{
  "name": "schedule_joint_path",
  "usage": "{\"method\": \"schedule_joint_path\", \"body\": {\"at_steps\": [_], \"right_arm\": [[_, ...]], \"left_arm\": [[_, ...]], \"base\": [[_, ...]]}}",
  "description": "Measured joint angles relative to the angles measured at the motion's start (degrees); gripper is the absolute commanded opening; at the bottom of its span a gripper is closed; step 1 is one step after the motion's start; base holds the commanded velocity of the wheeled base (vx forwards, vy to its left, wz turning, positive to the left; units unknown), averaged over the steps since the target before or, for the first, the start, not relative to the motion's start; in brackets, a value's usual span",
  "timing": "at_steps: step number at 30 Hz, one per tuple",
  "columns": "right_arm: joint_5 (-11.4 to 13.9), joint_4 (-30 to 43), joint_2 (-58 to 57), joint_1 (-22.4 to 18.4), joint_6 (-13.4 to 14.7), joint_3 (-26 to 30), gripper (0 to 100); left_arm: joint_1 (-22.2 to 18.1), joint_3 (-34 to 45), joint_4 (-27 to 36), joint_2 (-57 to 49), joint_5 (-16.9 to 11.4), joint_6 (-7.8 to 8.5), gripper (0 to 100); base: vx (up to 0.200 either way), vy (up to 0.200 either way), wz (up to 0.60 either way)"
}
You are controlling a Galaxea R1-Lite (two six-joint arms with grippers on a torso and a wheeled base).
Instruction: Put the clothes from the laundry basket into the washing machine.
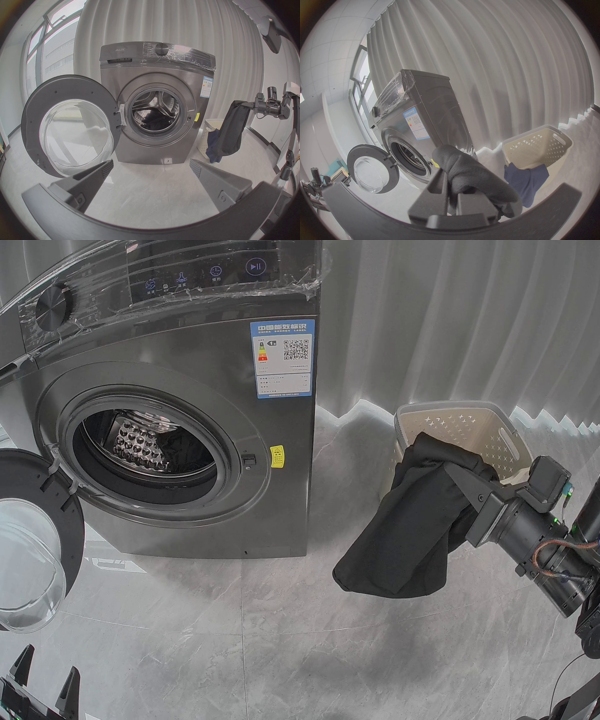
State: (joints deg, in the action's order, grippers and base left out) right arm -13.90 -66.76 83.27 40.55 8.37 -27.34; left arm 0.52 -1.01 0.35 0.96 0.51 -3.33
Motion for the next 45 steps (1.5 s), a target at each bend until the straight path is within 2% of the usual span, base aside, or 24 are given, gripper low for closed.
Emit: {"method": "schedule_joint_path", "body": {"at_steps": [28,45], "right_arm": [[-0.13,0.41,-0.17,-0.23,0.05,-0.68,0],[0.63,0.46,-0.26,-0.76,0.22,-0.10,0]], "left_arm": [[0.00,0.00,-0.04,0.00,-0.02,0.00,100],[-0.01,0.00,-0.04,0.00,-0.02,0.02,100]], "base": [[0.000,0.200,0.00],[0.000,0.000,0.00]]}}
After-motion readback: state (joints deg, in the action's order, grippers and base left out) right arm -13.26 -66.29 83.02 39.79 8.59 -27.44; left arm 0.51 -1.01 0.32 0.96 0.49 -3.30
